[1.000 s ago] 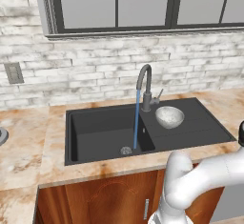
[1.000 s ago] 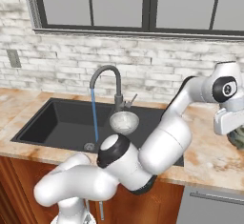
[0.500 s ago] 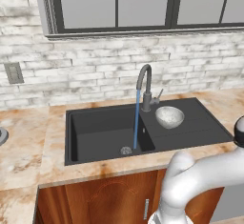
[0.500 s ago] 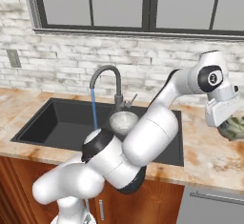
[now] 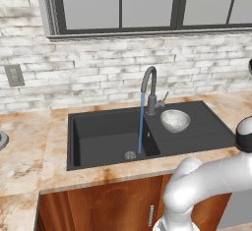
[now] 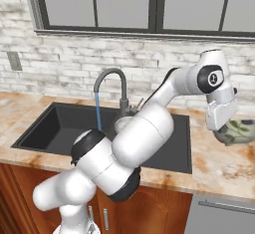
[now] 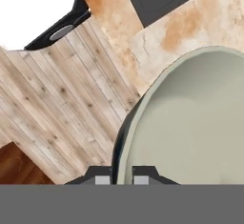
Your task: Rinse each bowl for a few seconds and place them down in the sink or on the counter.
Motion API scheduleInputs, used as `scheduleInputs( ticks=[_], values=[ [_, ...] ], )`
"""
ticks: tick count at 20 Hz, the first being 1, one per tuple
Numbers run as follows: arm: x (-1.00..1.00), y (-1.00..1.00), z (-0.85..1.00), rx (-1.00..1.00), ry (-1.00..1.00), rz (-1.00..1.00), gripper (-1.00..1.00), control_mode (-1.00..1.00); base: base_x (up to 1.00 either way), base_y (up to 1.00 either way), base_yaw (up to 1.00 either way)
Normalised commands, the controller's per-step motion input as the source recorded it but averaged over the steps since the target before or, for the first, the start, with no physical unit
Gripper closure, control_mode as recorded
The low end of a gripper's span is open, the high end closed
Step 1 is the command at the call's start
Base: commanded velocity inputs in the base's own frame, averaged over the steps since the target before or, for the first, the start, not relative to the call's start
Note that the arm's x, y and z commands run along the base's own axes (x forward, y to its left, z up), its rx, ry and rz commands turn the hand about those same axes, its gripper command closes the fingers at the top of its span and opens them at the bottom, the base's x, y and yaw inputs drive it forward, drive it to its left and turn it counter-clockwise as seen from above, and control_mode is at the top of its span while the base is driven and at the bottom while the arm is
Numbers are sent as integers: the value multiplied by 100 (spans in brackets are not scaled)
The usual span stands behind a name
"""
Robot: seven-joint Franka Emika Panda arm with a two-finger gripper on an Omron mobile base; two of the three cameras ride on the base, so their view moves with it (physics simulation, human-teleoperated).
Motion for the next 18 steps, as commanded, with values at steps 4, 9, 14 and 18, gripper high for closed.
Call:
scheduleInputs(
  ticks=[4, 9, 14, 18],
  values=[
    [-1, 34, 5, 9, -1, 8, 100, -100, 0, 0, 0],
    [-3, 39, 6, 8, -6, 6, 100, -100, 0, 0, 0],
    [-10, 40, 1, 7, -12, 4, 100, -100, 0, 0, 0],
    [-10, 48, 1, 4, -13, 2, 100, -100, 0, 0, 0]
  ],
)
